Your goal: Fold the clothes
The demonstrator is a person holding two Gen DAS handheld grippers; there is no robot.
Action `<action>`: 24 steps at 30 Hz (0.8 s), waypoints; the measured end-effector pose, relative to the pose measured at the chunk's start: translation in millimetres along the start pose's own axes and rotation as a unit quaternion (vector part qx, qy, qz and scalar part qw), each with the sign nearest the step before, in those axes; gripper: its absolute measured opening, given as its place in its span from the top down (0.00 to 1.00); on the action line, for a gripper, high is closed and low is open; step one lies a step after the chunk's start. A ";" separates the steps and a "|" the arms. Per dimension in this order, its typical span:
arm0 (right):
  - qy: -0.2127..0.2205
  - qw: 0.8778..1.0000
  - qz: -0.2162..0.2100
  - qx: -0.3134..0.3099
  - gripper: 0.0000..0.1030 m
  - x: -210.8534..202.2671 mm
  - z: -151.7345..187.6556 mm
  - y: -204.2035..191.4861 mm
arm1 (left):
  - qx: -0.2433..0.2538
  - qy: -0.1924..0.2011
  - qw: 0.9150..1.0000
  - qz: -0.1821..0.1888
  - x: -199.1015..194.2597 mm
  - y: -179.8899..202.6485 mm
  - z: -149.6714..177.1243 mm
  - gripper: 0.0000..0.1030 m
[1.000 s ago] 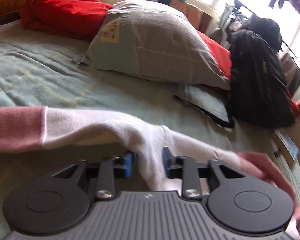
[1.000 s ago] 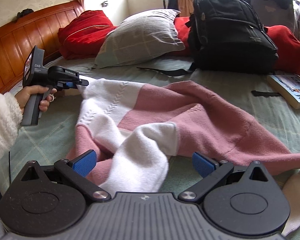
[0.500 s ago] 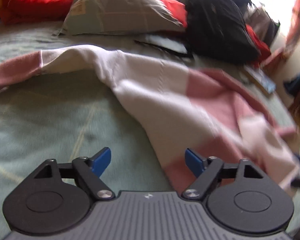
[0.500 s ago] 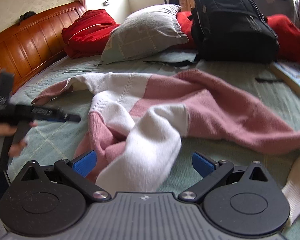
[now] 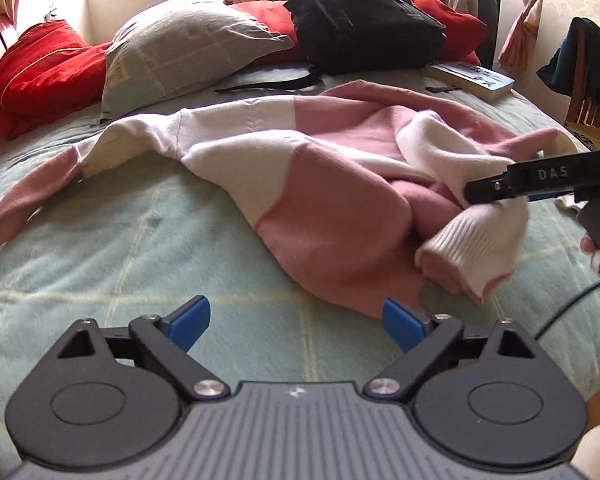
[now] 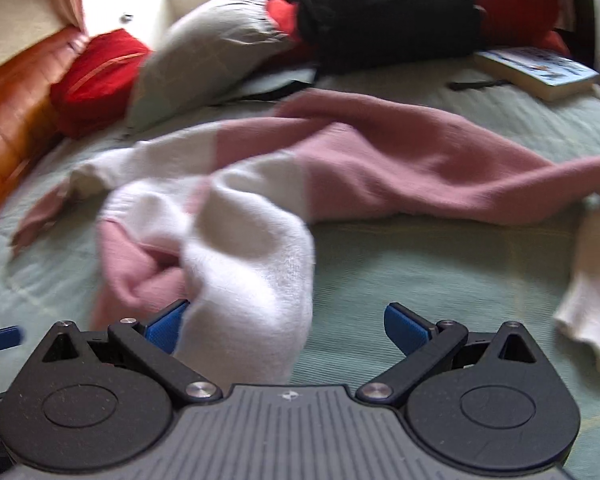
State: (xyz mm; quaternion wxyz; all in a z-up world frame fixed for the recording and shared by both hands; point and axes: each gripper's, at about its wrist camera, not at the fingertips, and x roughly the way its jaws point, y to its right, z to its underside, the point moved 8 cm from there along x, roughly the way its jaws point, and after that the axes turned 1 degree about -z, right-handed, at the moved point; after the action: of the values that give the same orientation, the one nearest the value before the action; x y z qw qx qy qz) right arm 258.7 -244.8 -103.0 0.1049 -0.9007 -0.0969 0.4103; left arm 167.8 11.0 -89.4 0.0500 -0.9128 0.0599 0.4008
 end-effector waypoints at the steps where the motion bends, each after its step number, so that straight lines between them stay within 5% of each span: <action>1: 0.001 1.000 0.015 0.001 0.00 -1.1 2.2 8.7 | 0.001 0.000 1.000 0.000 -1.3 1.8 2.5 0.08; 9: -0.009 0.996 0.088 0.027 0.00 -11.7 24.2 66.4 | -0.003 -0.015 1.000 0.003 4.6 6.6 18.2 0.08; 17: 0.025 0.998 0.064 -0.011 0.00 -34.1 16.5 39.9 | -0.027 -0.018 0.996 0.081 14.3 23.3 19.7 0.07; 24: 0.027 0.999 0.023 -0.022 0.00 -29.9 10.4 22.0 | -0.092 -0.027 0.982 0.164 46.5 27.1 21.1 0.01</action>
State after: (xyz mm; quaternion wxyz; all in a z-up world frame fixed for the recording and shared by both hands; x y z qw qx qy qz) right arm 233.5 -272.6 -94.1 0.0783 -0.9156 -0.0819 0.3858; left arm 179.7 -16.1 -139.1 -0.0992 -0.8802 0.1703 0.4317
